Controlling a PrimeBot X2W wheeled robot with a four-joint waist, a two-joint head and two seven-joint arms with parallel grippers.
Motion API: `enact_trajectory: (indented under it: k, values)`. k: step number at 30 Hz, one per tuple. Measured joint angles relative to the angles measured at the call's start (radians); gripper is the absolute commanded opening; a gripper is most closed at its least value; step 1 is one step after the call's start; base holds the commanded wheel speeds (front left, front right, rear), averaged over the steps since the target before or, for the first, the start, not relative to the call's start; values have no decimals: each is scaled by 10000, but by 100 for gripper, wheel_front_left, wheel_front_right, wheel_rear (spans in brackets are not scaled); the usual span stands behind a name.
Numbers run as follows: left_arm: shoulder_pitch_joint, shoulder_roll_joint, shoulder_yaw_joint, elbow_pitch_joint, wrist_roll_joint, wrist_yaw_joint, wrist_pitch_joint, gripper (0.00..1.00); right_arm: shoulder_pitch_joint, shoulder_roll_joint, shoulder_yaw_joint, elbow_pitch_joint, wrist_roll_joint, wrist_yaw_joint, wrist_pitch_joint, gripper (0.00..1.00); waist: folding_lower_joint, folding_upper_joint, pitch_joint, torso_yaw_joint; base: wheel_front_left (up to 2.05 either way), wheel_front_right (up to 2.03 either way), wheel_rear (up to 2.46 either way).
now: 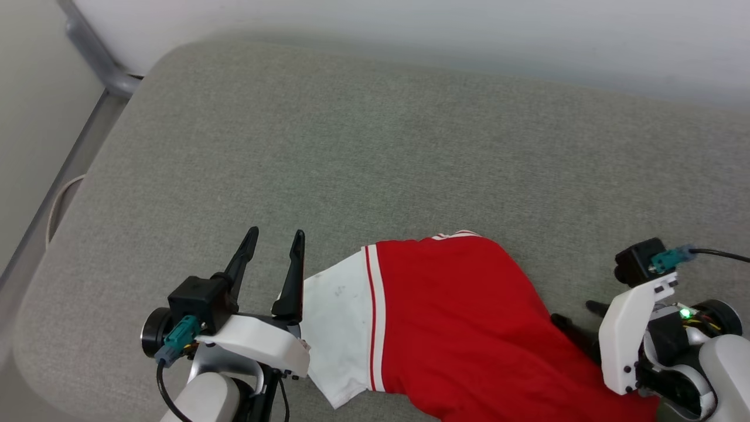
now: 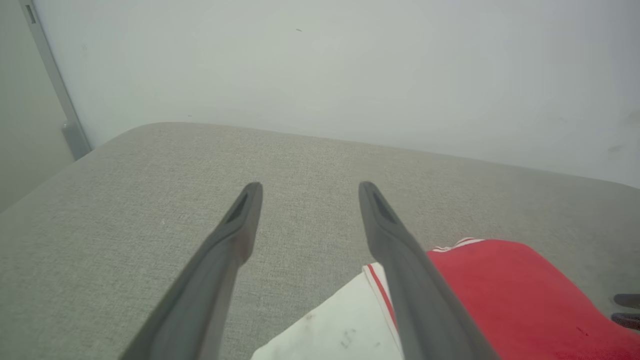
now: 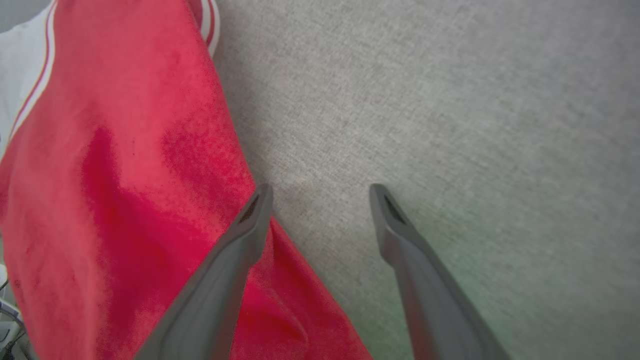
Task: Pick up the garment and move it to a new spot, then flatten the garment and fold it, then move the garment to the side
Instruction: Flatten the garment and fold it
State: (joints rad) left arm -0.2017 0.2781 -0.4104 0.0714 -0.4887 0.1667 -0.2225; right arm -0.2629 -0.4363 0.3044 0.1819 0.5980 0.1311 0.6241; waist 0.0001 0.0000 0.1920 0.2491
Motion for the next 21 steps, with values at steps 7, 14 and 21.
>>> enact_trajectory:
  k: [7,14,21]
  values:
    - [-144,-295,-13,364,-58,-163,-199,100,-451,-667,1446,182,725,-4,640,100,0,0,508,527,0,0,0]
    - [-293,-445,19,662,-33,-255,-313,100,-881,-968,2052,412,1221,-23,1085,0,-1,0,683,639,0,0,0]
    - [-265,-349,90,857,8,-272,-355,100,-1384,-884,1616,562,1095,4,-111,0,0,0,304,331,0,0,0]
